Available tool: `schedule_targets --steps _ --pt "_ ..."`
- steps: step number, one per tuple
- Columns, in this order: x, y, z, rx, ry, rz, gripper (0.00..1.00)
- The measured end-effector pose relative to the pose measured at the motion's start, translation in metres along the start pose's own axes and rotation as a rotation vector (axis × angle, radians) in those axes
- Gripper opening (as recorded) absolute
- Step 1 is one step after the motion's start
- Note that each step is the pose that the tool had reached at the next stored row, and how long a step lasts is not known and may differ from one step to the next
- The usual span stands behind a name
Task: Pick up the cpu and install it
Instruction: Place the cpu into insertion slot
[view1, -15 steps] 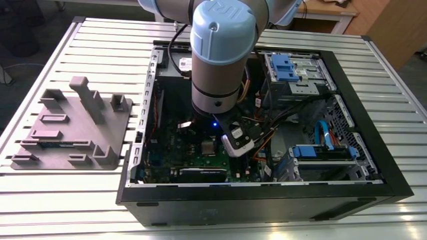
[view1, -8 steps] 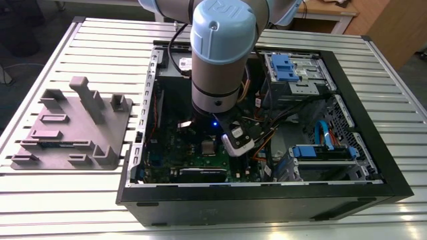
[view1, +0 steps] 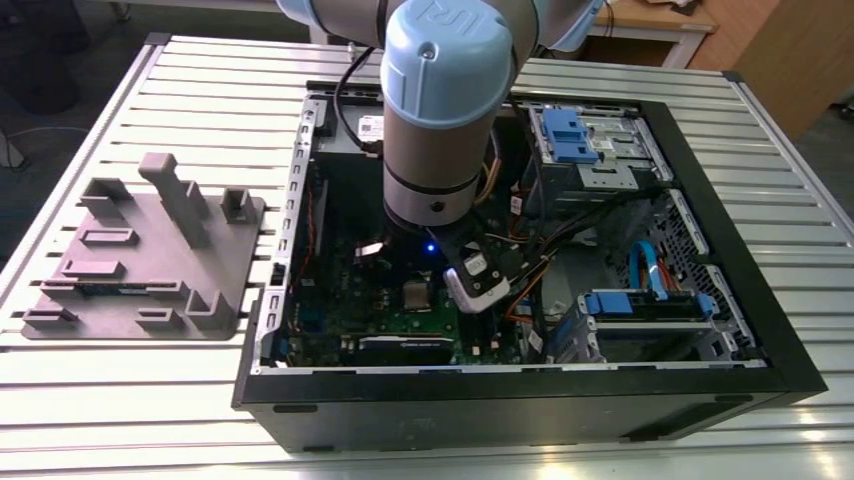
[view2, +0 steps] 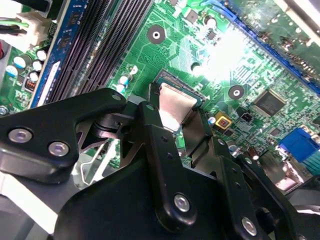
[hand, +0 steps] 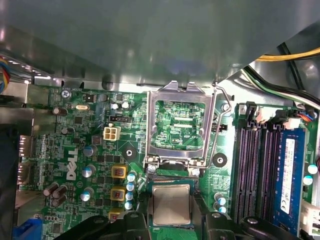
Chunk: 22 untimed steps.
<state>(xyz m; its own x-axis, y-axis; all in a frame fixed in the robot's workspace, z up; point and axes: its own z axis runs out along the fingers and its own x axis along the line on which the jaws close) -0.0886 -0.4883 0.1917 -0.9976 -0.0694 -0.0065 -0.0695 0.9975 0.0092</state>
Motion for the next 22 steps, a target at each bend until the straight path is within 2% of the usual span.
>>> schedule_targets --steps 6,11,22 --pt "0.0 0.0 0.0004 -0.0003 -0.0002 -0.004 0.44" --pt "0.0 0.0 0.0013 -0.0002 0.0004 -0.037 0.44" --pt "0.0 0.0 0.0015 -0.0004 0.0002 -0.038 0.43"
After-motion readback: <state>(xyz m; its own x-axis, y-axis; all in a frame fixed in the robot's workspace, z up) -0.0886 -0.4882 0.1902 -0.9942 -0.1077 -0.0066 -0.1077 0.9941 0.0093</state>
